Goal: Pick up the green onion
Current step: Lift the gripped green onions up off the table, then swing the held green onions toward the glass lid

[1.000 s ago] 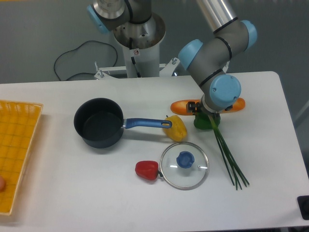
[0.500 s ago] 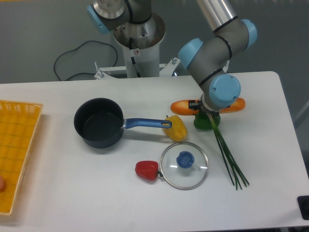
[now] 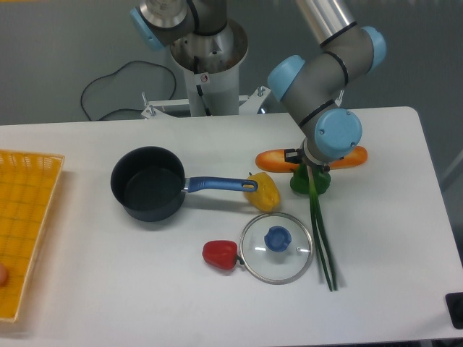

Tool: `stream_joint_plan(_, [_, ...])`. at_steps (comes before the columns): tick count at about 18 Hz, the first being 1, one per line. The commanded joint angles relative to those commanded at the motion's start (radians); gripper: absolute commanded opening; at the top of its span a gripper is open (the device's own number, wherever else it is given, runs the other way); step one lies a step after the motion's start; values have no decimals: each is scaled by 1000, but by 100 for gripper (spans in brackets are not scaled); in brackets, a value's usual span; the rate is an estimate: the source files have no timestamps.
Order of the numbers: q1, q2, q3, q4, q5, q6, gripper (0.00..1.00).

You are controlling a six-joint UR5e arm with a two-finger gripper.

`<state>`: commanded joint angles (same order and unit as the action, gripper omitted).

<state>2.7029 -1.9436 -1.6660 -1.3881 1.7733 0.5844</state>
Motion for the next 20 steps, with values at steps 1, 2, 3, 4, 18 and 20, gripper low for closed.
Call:
stream_joint_plan(1, [0,0,20,-20,0,0,18])
stream_joint_plan(2, [0,2,41,-47,2,2,18])
stream_joint_plan(3, [0,2,67,-80,5,2,18])
stream_joint_plan(4, [0,6,89,-104,6,3,18])
stream_joint_plan(18, [-86,17,189,-68,-6,320,18])
stream_joint_plan(20, [-98,21,190,-55,-9,373,18])
